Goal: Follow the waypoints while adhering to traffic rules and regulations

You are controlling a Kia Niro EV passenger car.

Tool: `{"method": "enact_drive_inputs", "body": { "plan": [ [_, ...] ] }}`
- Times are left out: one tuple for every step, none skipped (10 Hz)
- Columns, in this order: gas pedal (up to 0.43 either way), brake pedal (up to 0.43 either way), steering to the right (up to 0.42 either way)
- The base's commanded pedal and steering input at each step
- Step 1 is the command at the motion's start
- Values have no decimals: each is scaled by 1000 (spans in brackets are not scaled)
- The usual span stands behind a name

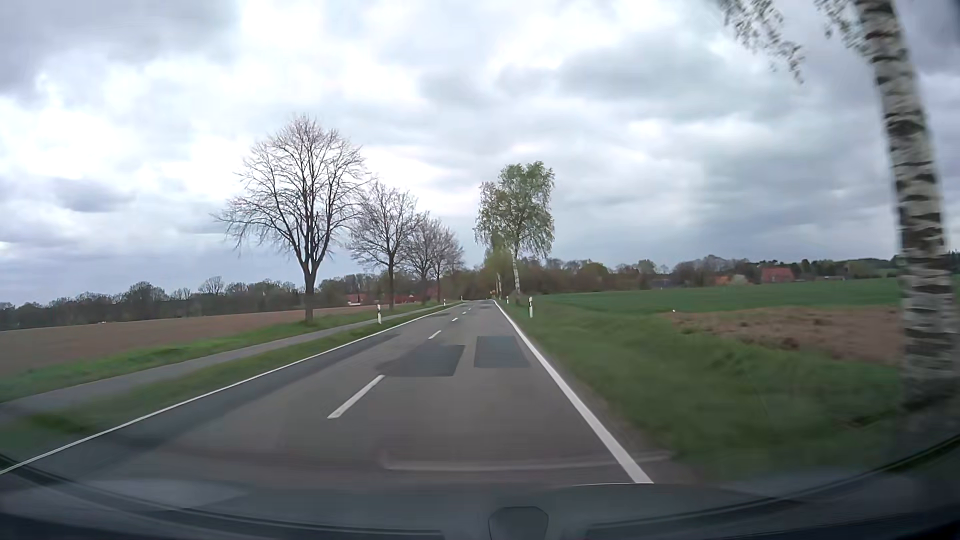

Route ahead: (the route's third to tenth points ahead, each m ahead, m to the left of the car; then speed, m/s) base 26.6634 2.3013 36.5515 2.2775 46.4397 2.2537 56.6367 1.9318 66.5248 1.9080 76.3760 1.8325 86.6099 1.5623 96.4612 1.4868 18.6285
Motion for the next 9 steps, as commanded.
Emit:
{"method": "enact_drive_inputs", "body": {
  "plan": [
    [197, 0, 5],
    [197, 0, 4],
    [197, 0, 3],
    [197, 0, 3],
    [197, 0, 3],
    [189, 0, 3],
    [177, 0, 2],
    [157, 0, 2],
    [130, 0, 1]
  ]
}}
